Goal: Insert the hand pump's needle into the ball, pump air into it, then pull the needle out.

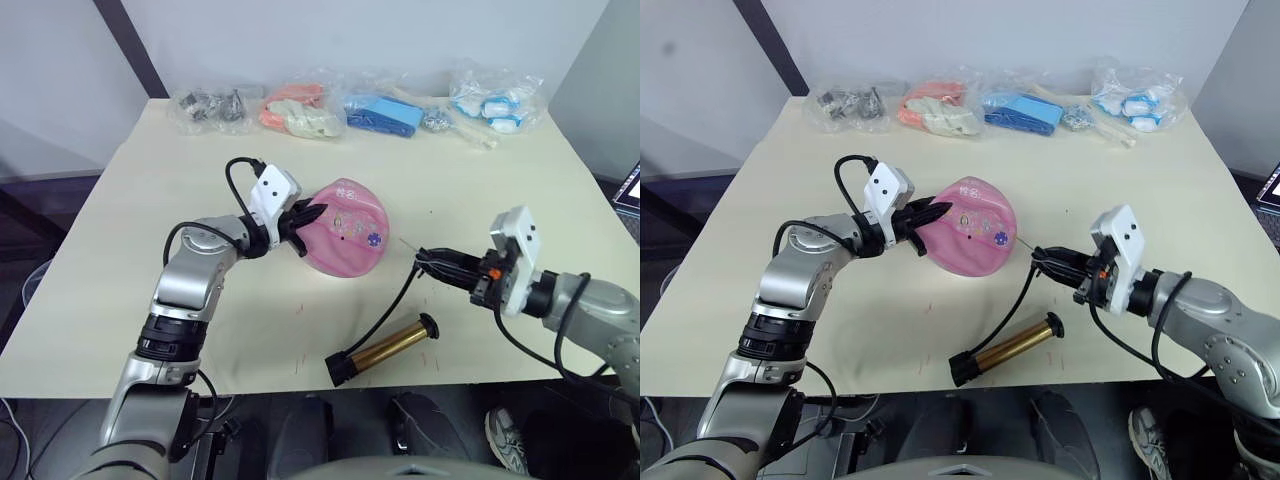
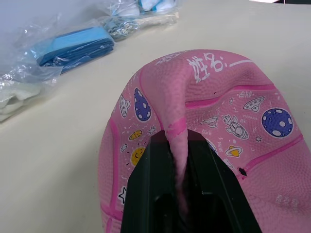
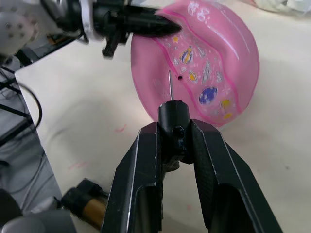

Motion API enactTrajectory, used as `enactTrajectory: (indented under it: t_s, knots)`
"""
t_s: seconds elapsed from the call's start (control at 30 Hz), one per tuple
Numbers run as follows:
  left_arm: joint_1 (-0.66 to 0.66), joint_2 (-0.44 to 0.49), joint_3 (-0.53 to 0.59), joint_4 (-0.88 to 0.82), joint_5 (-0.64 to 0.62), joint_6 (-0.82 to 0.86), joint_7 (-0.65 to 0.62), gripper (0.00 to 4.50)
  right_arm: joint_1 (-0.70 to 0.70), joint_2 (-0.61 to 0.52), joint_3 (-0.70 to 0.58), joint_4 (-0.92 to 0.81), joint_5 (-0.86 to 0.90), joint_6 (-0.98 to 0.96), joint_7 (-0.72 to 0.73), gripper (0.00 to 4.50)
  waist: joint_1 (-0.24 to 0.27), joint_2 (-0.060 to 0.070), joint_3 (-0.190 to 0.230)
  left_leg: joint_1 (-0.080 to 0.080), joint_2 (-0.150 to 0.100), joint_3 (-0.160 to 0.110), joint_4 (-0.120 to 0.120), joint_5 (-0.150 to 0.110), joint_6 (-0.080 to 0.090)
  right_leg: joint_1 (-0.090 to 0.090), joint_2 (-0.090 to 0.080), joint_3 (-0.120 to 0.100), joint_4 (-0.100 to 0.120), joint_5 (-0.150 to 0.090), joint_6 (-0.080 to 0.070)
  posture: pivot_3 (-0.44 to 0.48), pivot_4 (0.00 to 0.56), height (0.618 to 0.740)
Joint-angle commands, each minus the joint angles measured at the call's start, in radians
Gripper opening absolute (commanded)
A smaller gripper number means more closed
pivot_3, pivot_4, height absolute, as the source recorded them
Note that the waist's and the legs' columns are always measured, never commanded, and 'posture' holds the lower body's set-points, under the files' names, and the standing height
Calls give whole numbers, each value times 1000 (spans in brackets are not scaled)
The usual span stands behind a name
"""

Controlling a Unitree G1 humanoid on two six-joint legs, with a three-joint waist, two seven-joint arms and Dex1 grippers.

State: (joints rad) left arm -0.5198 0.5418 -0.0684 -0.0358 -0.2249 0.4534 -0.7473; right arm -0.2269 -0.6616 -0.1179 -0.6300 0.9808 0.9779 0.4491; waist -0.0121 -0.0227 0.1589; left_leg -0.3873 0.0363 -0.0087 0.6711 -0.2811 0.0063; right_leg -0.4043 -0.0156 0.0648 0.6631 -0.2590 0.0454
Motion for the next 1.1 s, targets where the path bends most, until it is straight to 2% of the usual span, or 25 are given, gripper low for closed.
enactTrajectory:
  t_s: [0.03,0.2,0.53,0.93,1.1]
  knots:
    - [6,7,9,-38,11,-29,3,31,-78,22,10,31,97,98,-69,351,-1,0,0,0,0,0,0,0,0,0,0,0,0,0,0,0,150,740]
    - [13,0,9,-31,14,-39,11,31,-203,98,21,126,204,254,-254,351,-2,0,0,0,0,0,0,0,0,-1,0,0,0,0,0,0,150,740]
    - [42,-17,-5,-30,26,-69,19,31,-342,267,53,266,265,430,-511,351,0,1,-1,-9,0,-1,1,0,0,-8,-2,-2,2,1,0,0,150,740]
    - [54,-30,-13,-51,43,-72,23,31,-413,415,11,423,225,500,-644,351,-1,1,-1,-10,-1,-1,2,0,0,-8,-2,-2,2,1,1,0,150,740]
    - [56,-31,-16,-57,49,-69,20,31,-453,468,-54,490,201,488,-689,351,-1,1,-1,-10,-1,-1,2,0,0,-8,-2,-2,2,1,1,0,150,740]
